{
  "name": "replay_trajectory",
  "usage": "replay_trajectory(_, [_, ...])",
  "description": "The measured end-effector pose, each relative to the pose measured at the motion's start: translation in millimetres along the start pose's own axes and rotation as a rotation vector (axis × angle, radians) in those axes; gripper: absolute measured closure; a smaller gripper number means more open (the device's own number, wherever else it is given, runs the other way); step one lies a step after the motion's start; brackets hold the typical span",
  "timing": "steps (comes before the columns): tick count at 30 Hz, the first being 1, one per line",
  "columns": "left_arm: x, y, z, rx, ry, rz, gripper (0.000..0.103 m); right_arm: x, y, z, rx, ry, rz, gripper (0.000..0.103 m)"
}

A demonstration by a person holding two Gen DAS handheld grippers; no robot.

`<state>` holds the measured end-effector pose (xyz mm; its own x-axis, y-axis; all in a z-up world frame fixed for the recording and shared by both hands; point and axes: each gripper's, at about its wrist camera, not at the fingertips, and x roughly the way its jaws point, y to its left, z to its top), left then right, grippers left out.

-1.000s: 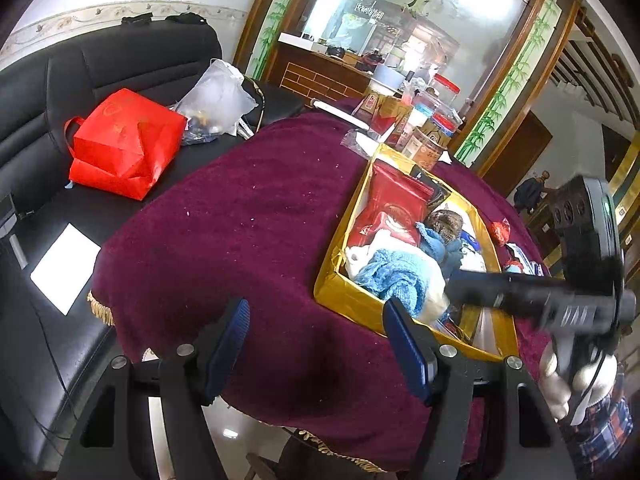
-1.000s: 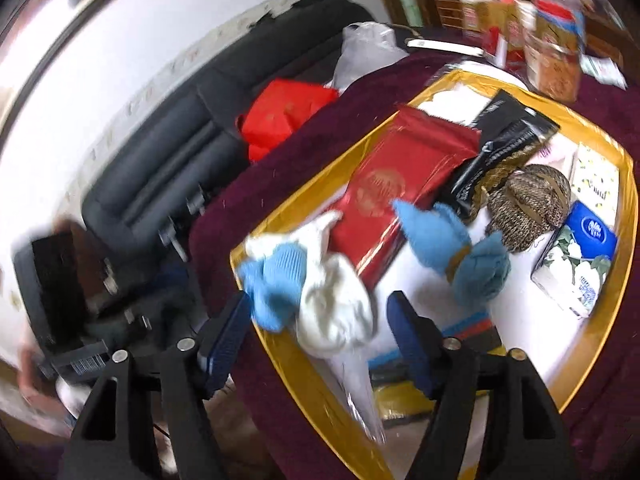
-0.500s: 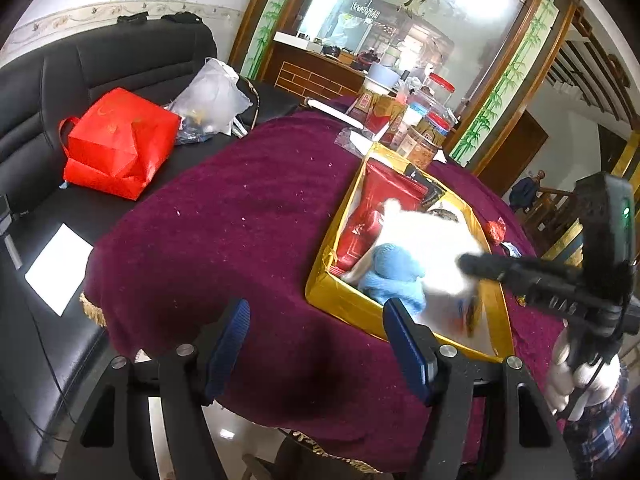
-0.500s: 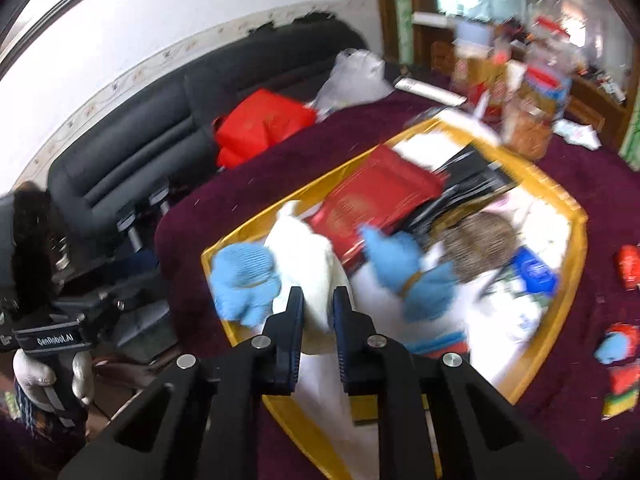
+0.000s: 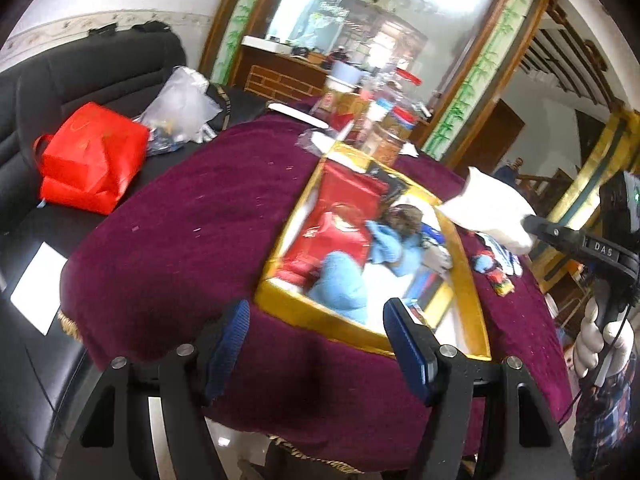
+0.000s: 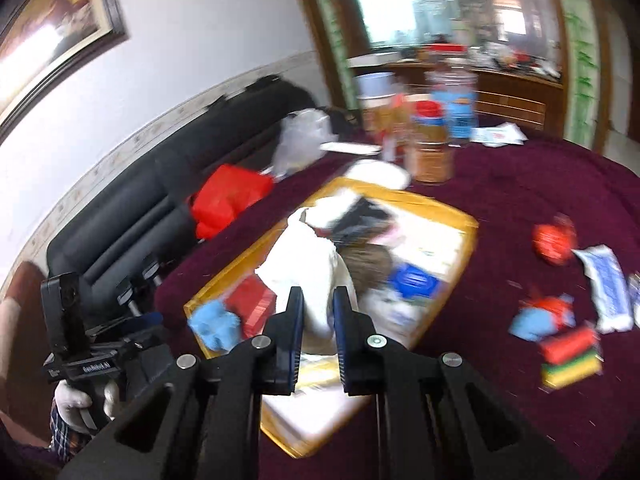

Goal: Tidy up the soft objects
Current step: 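Grasp the white cloth bag from the pile with the right gripper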

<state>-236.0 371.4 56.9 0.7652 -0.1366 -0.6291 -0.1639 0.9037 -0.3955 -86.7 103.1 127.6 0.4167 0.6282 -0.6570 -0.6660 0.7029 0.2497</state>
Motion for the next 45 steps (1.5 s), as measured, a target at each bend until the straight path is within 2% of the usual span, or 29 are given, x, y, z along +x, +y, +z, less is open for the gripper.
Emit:
replay_trajectory(5, [12,-36,8,0.078,0.02,-0.062,0.028,-49,-62,-31,0.111,-0.009,-0.109,0.089])
replay_trajectory(10, [34,-91,12,0.189,0.071,-0.134,0.028,-71,-125,-83,0.232,0.044,-0.255,0.086])
replay_trajectory(11, [38,-103,11,0.21,0.081,-0.144,0.028,-71,-140,-95,0.268,0.066,-0.288,0.079])
replay_trajectory(12, [41,-115,11,0.23,0.091,-0.157,0.028,-72,-150,-103,0.294,0.079,-0.309,0.067])
replay_trajectory(15, [49,-145,7,0.283,0.116,-0.185,0.028,-81,-178,-120,0.376,0.072,-0.313,0.042])
replay_trajectory(17, [55,-164,4,0.317,0.132,-0.188,0.028,-90,-188,-125,0.39,0.04,-0.301,0.035])
replay_trajectory(21, [72,-199,-1,0.36,0.171,-0.194,0.028,-86,-189,-119,0.364,0.028,-0.273,0.031])
replay_trajectory(24, [91,-225,1,0.386,0.219,-0.219,0.028,-75,-197,-110,0.367,0.023,-0.254,0.031])
replay_trajectory(27, [103,-252,5,0.445,0.231,-0.205,0.028,-60,-207,-103,0.362,0.038,-0.232,0.031])
replay_trajectory(29, [111,-263,9,0.475,0.224,-0.181,0.028,-47,-205,-104,0.322,0.08,-0.202,0.031])
replay_trajectory(34, [153,-287,25,0.49,0.272,-0.137,0.028,-18,-189,-113,0.223,0.171,-0.185,0.031])
replay_trajectory(35, [166,-297,28,0.515,0.274,-0.112,0.028,-13,-188,-115,0.211,0.184,-0.198,0.034])
replay_trajectory(37, [182,-306,29,0.542,0.279,-0.084,0.028,-10,-187,-117,0.183,0.179,-0.213,0.055])
replay_trajectory(38, [196,-313,29,0.558,0.291,-0.077,0.028,-10,-187,-118,0.173,0.183,-0.234,0.073])
replay_trajectory(39, [206,-318,28,0.573,0.3,-0.069,0.028,-12,-189,-119,0.171,0.185,-0.263,0.08])
replay_trajectory(43, [244,-336,20,0.653,0.325,-0.02,0.028,-33,-226,-126,0.295,0.126,-0.282,0.08])
replay_trajectory(45, [265,-343,15,0.692,0.336,0.012,0.028,-43,-249,-134,0.381,0.067,-0.235,0.081])
